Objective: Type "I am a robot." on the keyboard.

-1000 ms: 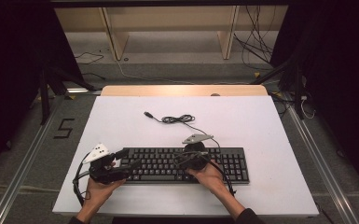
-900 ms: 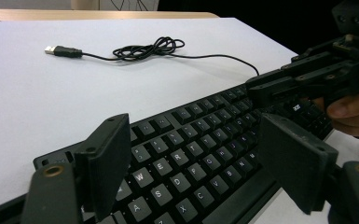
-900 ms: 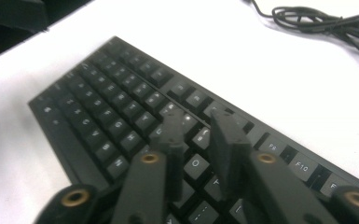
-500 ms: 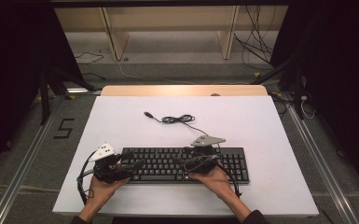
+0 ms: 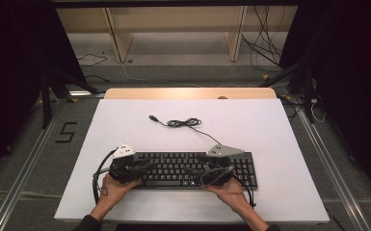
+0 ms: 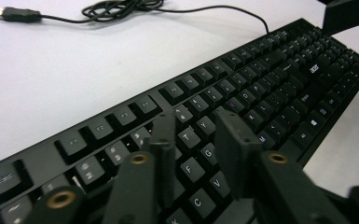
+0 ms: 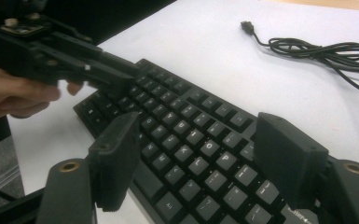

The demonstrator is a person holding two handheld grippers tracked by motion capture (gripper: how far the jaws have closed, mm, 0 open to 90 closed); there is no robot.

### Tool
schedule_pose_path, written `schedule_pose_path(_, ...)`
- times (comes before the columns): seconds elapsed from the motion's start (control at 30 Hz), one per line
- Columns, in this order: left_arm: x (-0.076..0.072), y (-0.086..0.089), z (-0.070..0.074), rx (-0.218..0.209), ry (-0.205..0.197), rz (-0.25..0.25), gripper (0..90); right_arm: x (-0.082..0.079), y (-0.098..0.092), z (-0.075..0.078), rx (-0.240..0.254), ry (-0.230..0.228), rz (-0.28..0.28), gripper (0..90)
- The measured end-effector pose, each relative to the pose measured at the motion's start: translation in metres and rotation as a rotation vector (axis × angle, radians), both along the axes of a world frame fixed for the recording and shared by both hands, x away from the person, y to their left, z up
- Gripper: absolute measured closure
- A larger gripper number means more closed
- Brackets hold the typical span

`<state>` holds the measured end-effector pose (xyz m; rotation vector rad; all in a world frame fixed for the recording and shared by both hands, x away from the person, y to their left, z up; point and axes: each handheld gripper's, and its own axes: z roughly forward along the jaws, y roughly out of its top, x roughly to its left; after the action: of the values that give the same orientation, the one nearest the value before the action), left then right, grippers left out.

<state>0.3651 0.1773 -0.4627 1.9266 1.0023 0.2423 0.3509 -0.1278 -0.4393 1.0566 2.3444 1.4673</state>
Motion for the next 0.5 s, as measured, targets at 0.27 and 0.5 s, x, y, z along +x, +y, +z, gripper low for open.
schedule_pose_path(0.27, 0.013, -0.016, -0.003, 0.056, 0.024, -0.039, 85.7, -0.005, 0.0, -0.001, -0.001, 0.001, 0.012, 32.3)
schedule_pose_path(0.5, 0.019, -0.02, -0.008, 0.084, 0.052, -0.042, 89.0, -0.006, -0.001, -0.002, 0.007, 0.006, 0.013, 31.3)
